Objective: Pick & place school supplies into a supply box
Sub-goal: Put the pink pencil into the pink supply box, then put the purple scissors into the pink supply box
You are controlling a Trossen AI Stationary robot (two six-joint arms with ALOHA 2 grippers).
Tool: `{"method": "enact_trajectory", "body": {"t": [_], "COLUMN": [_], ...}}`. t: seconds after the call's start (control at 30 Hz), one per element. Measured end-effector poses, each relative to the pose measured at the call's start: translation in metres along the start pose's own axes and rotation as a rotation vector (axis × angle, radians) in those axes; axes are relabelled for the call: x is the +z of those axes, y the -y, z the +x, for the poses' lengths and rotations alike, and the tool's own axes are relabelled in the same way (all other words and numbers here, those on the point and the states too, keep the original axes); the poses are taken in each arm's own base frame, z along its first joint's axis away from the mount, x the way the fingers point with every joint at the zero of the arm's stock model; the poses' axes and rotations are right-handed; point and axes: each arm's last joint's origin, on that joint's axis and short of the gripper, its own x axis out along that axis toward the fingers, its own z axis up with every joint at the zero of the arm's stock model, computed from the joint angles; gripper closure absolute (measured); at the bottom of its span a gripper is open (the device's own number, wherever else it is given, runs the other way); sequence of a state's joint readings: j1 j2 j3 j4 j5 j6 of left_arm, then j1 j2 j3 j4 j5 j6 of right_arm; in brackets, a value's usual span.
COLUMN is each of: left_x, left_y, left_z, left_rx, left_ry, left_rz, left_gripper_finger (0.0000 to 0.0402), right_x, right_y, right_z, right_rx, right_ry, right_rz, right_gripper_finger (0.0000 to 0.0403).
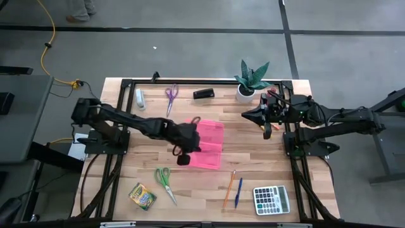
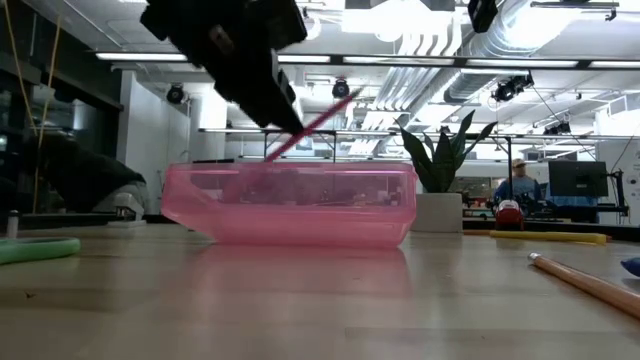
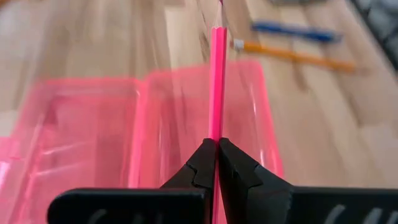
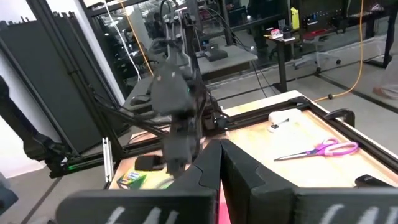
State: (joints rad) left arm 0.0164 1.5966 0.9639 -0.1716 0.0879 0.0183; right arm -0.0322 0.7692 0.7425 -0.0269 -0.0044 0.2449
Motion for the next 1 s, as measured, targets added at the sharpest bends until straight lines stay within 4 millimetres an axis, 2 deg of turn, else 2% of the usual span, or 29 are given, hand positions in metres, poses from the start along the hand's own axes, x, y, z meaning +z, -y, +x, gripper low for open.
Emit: {"method": "enact_trajectory", "body": {"t": [0.3,0.57,0.7,0.9,1.0], "left_x": [-0.011,-0.015,-0.014,-0.014,-0.014], "left_y": [0.002,0.003,0.003,0.000,0.000], "left_z": [0.029,0.036,0.034,0.029,0.017], "left_rx": [-0.024,-0.030,-0.025,-0.027,-0.026], "left_ry": [-0.164,-0.193,-0.187,-0.199,-0.216], "left_rz": [0.156,0.182,0.164,0.089,0.063], "left_gripper_finger": [0.0401,0.0389,0.0357,0.0288,0.0256], "right_x": [0.000,0.000,0.000,0.000,0.000], "right_y": [0.000,0.000,0.000,0.000,0.000], "right_z": [0.000,0.000,0.000,0.000,0.000], "right_rx": [0.000,0.000,0.000,0.000,0.000], "right_ry": [0.000,0.000,0.000,0.000,0.000], "right_rz": [0.001,0.001,0.001,0.001,0.001], "right_gripper_finger": [0.0402,0.0402,0.0402,0.0402,0.0402]}}
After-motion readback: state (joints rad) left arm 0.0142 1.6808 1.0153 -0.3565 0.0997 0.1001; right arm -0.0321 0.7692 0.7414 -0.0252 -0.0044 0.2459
